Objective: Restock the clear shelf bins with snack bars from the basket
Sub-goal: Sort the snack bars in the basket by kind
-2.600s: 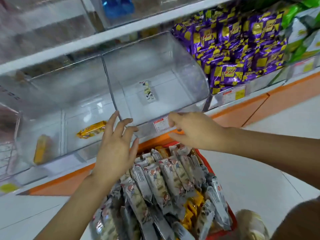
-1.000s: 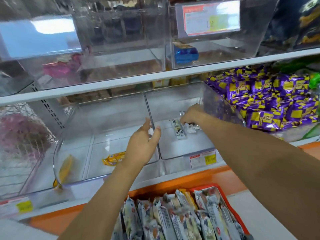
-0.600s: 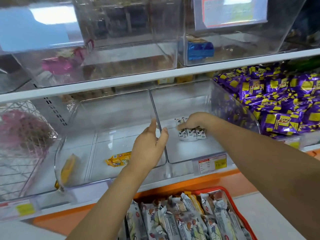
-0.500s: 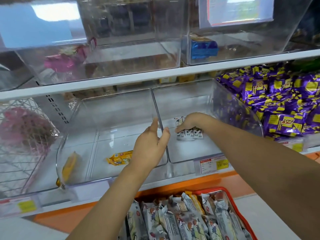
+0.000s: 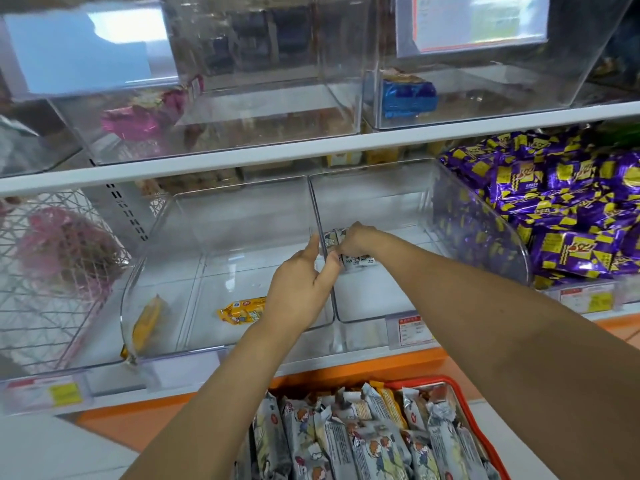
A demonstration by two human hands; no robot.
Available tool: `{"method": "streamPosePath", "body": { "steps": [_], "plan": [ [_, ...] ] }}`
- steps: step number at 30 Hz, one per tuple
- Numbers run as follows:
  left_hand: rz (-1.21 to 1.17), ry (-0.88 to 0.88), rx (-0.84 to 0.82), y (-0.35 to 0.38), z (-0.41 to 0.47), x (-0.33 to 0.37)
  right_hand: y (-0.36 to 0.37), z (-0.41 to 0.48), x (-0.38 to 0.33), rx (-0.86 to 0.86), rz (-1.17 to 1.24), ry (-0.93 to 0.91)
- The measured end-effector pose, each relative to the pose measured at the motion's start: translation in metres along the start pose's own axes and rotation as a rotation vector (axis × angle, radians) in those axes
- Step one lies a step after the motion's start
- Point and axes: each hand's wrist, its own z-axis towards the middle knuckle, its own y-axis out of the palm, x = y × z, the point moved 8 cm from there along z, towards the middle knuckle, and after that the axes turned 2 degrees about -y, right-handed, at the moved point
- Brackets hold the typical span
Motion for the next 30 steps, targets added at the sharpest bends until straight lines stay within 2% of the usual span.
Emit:
{"method": "streamPosePath", "body": {
  "steps": [2,4,8,11,14,16,18,20,22,24,26,30],
  "plan": [
    [0.004,-0.012,0.008,-0.002,-0.002,0.002,-0.001,-0.010,0.002,-0.026,0.127,-0.048],
    [0.006,-0.044,0.026,-0.007,-0.007,0.004,-0.008,-0.027,0.007,-0.036,0.145,-0.080],
    [0.081,-0.114,0.136,-0.024,-0.030,0.021,-0.046,-0.073,0.031,0.114,0.106,-0.062],
    [0.012,-0.082,0.250,-0.037,-0.066,0.037,-0.064,-0.113,0.046,0.188,0.174,-0.134],
    [-0.077,-0.030,0.314,-0.046,-0.113,0.042,-0.055,-0.168,0.050,0.183,0.105,-0.220],
    [-0.058,-0.050,0.275,-0.045,-0.138,0.034,-0.033,-0.206,0.049,0.139,0.005,-0.264],
    [0.036,-0.137,0.163,-0.037,-0.156,0.018,0.006,-0.237,0.054,0.003,-0.048,-0.280],
    [0.181,-0.201,0.009,-0.023,-0.174,0.002,0.054,-0.261,0.063,-0.160,0.012,-0.227],
    [0.221,-0.199,-0.108,-0.007,-0.193,-0.005,0.101,-0.275,0.072,-0.248,0.062,-0.151],
    [0.198,-0.184,-0.199,0.012,-0.212,-0.010,0.143,-0.281,0.074,-0.278,0.126,-0.091],
    [0.239,-0.140,-0.281,0.029,-0.226,-0.014,0.169,-0.281,0.073,-0.237,0.264,-0.049],
    [0.232,-0.100,-0.278,0.035,-0.236,-0.013,0.177,-0.286,0.068,-0.122,0.340,-0.012]
  ]
}}
